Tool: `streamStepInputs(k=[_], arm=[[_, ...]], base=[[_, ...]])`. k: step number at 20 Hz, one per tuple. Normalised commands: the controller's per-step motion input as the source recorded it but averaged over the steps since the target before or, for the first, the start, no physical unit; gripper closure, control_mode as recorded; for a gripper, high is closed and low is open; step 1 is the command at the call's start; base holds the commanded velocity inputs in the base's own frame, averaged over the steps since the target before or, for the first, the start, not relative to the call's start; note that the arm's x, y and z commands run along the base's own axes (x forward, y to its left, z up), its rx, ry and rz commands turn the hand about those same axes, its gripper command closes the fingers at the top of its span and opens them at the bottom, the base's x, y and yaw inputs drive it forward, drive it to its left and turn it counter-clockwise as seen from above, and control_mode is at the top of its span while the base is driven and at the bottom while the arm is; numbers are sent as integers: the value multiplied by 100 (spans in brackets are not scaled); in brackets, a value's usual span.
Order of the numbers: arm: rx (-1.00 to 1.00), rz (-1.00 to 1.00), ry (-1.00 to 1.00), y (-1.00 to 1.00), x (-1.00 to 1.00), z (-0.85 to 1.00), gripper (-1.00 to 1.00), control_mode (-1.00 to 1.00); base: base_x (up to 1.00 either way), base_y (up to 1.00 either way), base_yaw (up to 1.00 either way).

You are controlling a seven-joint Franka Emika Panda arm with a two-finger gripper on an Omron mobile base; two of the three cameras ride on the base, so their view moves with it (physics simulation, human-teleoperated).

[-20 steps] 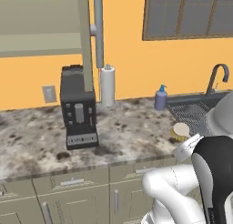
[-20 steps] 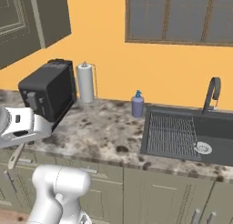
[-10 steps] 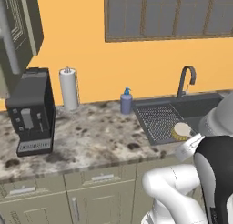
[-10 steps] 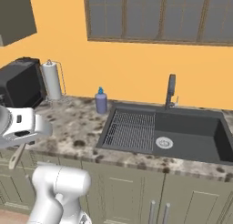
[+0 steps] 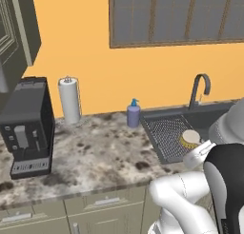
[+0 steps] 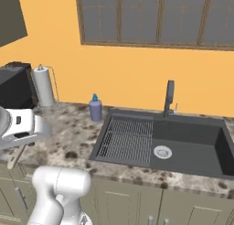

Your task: Locate and retrieve the dish brush and soap dispenser from the cabinet. Place them next to the sink.

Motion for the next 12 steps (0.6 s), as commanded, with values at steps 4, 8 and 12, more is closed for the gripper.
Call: streamStepInputs(k=[4, 8, 12], arm=[[0, 0, 0, 0, 0, 0, 100, 100], [0, 0, 0, 0, 0, 0, 100, 100], [0, 0, 0, 0, 0, 0, 100, 100]], base=[[61, 0, -4], [38, 0, -1], [1, 0, 0]])
